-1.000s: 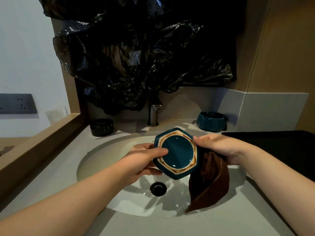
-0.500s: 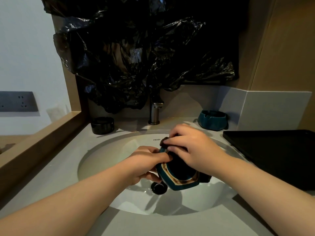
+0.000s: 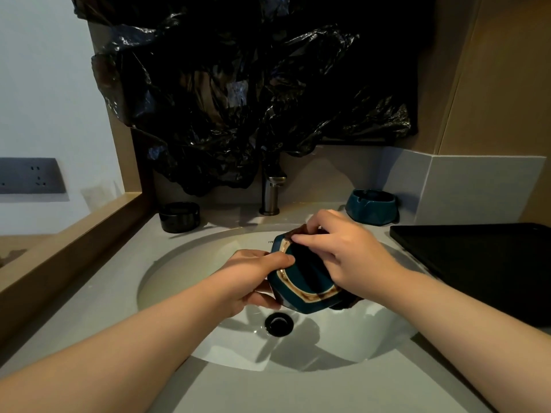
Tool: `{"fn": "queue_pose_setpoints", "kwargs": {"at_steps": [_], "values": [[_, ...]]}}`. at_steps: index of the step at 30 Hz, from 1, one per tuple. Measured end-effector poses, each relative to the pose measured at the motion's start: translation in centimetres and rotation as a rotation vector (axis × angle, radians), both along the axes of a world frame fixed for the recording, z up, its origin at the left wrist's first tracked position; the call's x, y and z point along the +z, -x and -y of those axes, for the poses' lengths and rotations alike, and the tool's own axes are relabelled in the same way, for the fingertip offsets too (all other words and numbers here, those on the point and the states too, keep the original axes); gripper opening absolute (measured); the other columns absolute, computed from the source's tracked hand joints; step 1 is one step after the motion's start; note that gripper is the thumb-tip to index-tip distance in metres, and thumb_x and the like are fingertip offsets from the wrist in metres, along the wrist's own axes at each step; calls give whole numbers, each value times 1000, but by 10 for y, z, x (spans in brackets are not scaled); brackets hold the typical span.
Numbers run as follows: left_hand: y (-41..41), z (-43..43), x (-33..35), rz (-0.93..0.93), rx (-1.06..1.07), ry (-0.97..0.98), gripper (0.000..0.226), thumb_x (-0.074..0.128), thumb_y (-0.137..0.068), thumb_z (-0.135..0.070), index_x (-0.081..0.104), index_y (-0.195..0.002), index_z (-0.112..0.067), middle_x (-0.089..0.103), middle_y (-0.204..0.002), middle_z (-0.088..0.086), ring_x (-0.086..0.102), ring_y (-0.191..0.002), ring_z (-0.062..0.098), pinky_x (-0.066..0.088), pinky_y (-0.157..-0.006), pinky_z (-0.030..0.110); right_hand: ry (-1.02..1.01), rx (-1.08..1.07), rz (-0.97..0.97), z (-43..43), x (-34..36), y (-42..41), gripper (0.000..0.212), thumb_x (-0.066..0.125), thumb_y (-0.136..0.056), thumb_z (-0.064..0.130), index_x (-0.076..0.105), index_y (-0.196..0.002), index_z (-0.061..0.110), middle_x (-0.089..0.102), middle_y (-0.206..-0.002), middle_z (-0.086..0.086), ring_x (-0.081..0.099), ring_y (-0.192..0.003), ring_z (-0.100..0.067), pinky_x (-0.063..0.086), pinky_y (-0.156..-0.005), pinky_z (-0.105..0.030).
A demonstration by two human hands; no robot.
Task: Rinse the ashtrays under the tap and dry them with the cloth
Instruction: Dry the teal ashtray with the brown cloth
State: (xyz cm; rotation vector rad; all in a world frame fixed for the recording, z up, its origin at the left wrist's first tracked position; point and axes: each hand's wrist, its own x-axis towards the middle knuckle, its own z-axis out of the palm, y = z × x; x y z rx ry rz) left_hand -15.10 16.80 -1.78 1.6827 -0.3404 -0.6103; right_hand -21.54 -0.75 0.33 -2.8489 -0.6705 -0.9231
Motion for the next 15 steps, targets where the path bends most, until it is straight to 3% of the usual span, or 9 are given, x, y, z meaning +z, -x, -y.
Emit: {"fn": "queue_pose_setpoints", "kwargs": {"at_steps": [6, 11, 15], "values": [[0, -1, 0, -15, 13, 35, 25, 64, -89, -28, 64, -101, -6, 75, -88, 13, 72, -85, 30, 60, -72, 39, -20, -67, 20, 9, 2, -2, 35, 63, -86, 8, 67, -119, 19, 56, -102, -4, 52, -94, -24, 55, -65, -41], [-1, -1, 1, -8, -20, -11, 29, 64, -90, -29, 63, -107, -7, 75, -95, 13, 72, -89, 29, 60, -75, 38, 68, 3, -28, -3, 0, 1, 39, 67, -82, 9, 66, -119, 19, 58, -103, -4, 54, -94, -23, 55, -62, -40], [-2, 0, 0, 1, 33, 49, 25, 64, -89, -27, 64, -104, -7, 75, -89, 13, 73, -84, 28, 60, -71, 38, -50, -59, -11, 11, 3, -1, 36, 62, -86, 8, 66, -120, 21, 55, -96, -3, 53, -90, -24, 53, -65, -44]]}}
